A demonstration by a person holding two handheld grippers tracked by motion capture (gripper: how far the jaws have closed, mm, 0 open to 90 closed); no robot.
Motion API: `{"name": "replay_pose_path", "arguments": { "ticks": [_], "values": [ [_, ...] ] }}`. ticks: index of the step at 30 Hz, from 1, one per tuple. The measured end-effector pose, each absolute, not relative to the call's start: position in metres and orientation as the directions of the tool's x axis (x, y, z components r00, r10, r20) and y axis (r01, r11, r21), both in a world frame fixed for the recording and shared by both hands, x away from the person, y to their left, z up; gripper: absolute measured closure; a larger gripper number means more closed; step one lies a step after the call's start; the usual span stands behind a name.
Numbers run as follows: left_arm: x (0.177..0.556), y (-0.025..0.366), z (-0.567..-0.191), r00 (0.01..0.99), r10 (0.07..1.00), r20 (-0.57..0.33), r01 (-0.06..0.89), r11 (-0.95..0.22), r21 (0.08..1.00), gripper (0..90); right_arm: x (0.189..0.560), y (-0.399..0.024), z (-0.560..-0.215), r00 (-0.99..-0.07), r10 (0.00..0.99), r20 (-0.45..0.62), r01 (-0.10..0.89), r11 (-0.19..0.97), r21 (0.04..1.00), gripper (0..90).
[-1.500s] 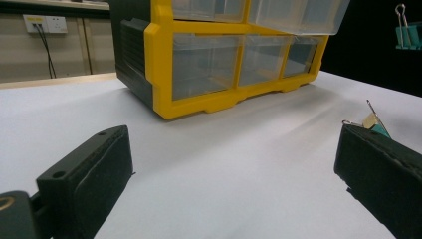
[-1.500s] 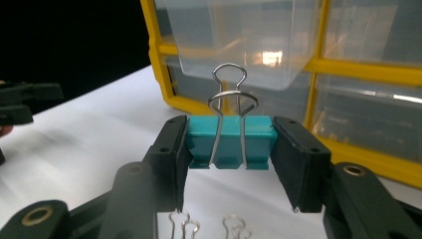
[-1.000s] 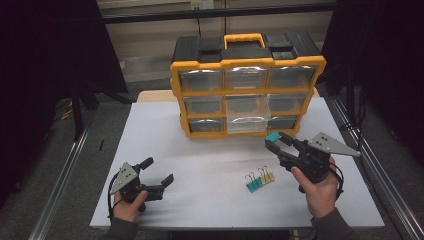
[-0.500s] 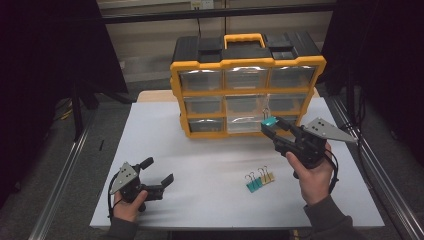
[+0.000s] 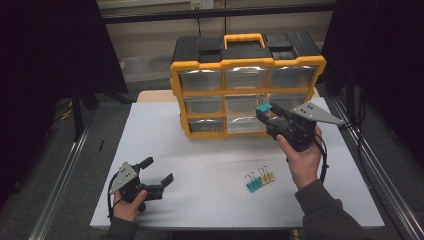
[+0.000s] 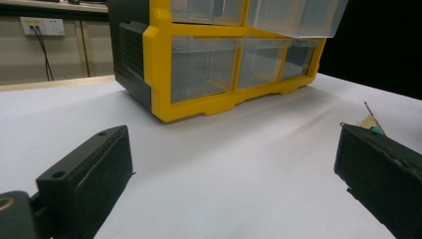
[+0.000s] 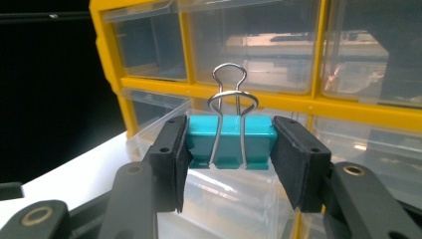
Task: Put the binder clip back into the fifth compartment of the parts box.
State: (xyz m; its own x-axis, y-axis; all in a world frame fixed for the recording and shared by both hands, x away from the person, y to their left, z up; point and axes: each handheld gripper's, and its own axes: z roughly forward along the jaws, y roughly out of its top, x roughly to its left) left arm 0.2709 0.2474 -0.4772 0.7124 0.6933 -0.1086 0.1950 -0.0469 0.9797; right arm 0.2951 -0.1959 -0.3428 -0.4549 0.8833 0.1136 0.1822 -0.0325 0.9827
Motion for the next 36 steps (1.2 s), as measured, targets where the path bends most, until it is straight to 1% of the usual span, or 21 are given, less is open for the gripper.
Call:
{"name": "replay_pose_path", "arguments": {
  "ticks": [5,7,9,10,12,14,20,21,22,24,25,26,27,28,29,30,31,32,33,36],
  "values": [
    [0.271,0.247,-0.477,0.708,0.699,-0.101,0.191,-0.052,0.98,1.8,0.307,-0.189,-0.343,-0.448,0.886,0.12,0.195,-0.034,0.98,50.3],
    [0.27,0.247,-0.477,0.707,0.698,-0.114,0.195,-0.038,0.98,1.8,0.309,-0.188,-0.343,-0.445,0.887,0.119,0.195,-0.034,0.98,50.3],
    [0.271,0.247,-0.477,0.709,0.696,-0.115,0.193,-0.035,0.981,1.8,0.314,-0.183,-0.343,-0.444,0.89,0.107,0.206,-0.015,0.978,50.4],
    [0.27,0.244,-0.477,0.699,0.698,-0.157,0.205,0.015,0.979,1.8,0.316,-0.181,-0.343,-0.443,0.89,0.106,0.214,-0.01,0.977,50.3],
    [0.27,0.244,-0.477,0.699,0.698,-0.157,0.205,0.015,0.979,1.8,0.319,-0.179,-0.344,-0.441,0.89,0.115,0.218,-0.018,0.976,50.3],
    [0.271,0.247,-0.477,0.708,0.697,-0.113,0.194,-0.039,0.98,1.8,0.321,-0.179,-0.344,-0.443,0.889,0.118,0.221,-0.019,0.975,50.3],
    [0.271,0.247,-0.477,0.714,0.691,-0.117,0.196,-0.036,0.98,1.9,0.326,-0.175,-0.342,-0.443,0.891,0.098,0.227,0.006,0.974,50.1],
    [0.271,0.247,-0.477,0.714,0.691,-0.117,0.195,-0.036,0.98,1.8,0.326,-0.175,-0.342,-0.439,0.894,0.087,0.225,0.016,0.974,47.4],
    [0.271,0.248,-0.477,0.716,0.69,-0.109,0.194,-0.046,0.98,1.8,0.326,-0.175,-0.342,-0.435,0.898,0.075,0.218,0.024,0.976,39.3],
    [0.271,0.247,-0.477,0.715,0.69,-0.112,0.197,-0.045,0.979,1.8,0.326,-0.178,-0.342,-0.421,0.902,0.099,0.233,0.002,0.973,29.3],
    [0.271,0.247,-0.477,0.717,0.689,-0.106,0.194,-0.051,0.98,1.8,0.325,-0.18,-0.342,-0.42,0.902,0.104,0.233,-0.003,0.972,25.3],
    [0.271,0.247,-0.477,0.717,0.689,-0.107,0.194,-0.05,0.98,1.8,0.325,-0.18,-0.342,-0.42,0.902,0.104,0.233,-0.003,0.972,25.3],
    [0.271,0.247,-0.477,0.715,0.69,-0.114,0.195,-0.041,0.98,1.8,0.322,-0.183,-0.341,-0.416,0.902,0.115,0.235,-0.016,0.972,19.1],
    [0.271,0.247,-0.477,0.715,0.69,-0.114,0.195,-0.041,0.98,1.8,0.322,-0.183,-0.341,-0.416,0.902,0.115,0.235,-0.016,0.972,19.1],
    [0.271,0.248,-0.477,0.715,0.691,-0.105,0.194,-0.051,0.98,1.8,0.319,-0.187,-0.34,-0.43,0.894,0.126,0.232,-0.025,0.972,16.4],
    [0.271,0.248,-0.477,0.715,0.691,-0.105,0.194,-0.051,0.98,1.8,0.319,-0.187,-0.34,-0.43,0.894,0.126,0.232,-0.025,0.972,16.4],
    [0.271,0.248,-0.478,0.714,0.692,-0.107,0.195,-0.049,0.98,1.9,0.314,-0.19,-0.341,-0.433,0.893,0.127,0.225,-0.029,0.974,14.1],
    [0.271,0.248,-0.478,0.714,0.692,-0.107,0.195,-0.049,0.98,1.9,0.314,-0.19,-0.341,-0.433,0.893,0.127,0.225,-0.029,0.974,14.1],
    [0.271,0.247,-0.478,0.714,0.692,-0.106,0.194,-0.05,0.98,1.8,0.309,-0.194,-0.342,-0.435,0.89,0.138,0.224,-0.041,0.974,12.3],
    [0.27,0.247,-0.477,0.711,0.696,-0.102,0.194,-0.054,0.979,1.9,0.301,-0.198,-0.345,-0.445,0.884,0.143,0.218,-0.048,0.975,11.6]
  ]
}}
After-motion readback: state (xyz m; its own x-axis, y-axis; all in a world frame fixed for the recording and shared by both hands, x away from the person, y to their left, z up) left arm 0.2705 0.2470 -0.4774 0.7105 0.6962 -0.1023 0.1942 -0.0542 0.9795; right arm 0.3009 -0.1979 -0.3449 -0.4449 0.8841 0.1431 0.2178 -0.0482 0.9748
